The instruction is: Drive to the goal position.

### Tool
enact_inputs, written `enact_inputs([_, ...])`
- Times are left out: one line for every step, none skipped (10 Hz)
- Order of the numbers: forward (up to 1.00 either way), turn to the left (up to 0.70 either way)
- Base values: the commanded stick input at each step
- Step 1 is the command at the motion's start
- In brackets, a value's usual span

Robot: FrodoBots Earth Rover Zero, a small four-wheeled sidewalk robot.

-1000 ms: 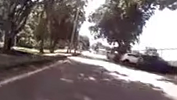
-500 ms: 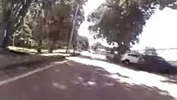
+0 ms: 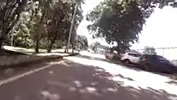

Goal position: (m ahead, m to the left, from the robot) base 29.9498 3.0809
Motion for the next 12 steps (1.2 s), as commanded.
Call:
enact_inputs([0.7, 0.0])
enact_inputs([0.7, 0.0])
enact_inputs([0.7, 0.0])
enact_inputs([0.7, 0.0])
enact_inputs([0.7, 0.0])
enact_inputs([0.7, 0.0])
enact_inputs([0.7, 0.0])
enact_inputs([0.7, 0.0])
enact_inputs([0.7, 0.0])
enact_inputs([0.7, 0.0])
enact_inputs([0.7, 0.0])
enact_inputs([0.7, 0.0])
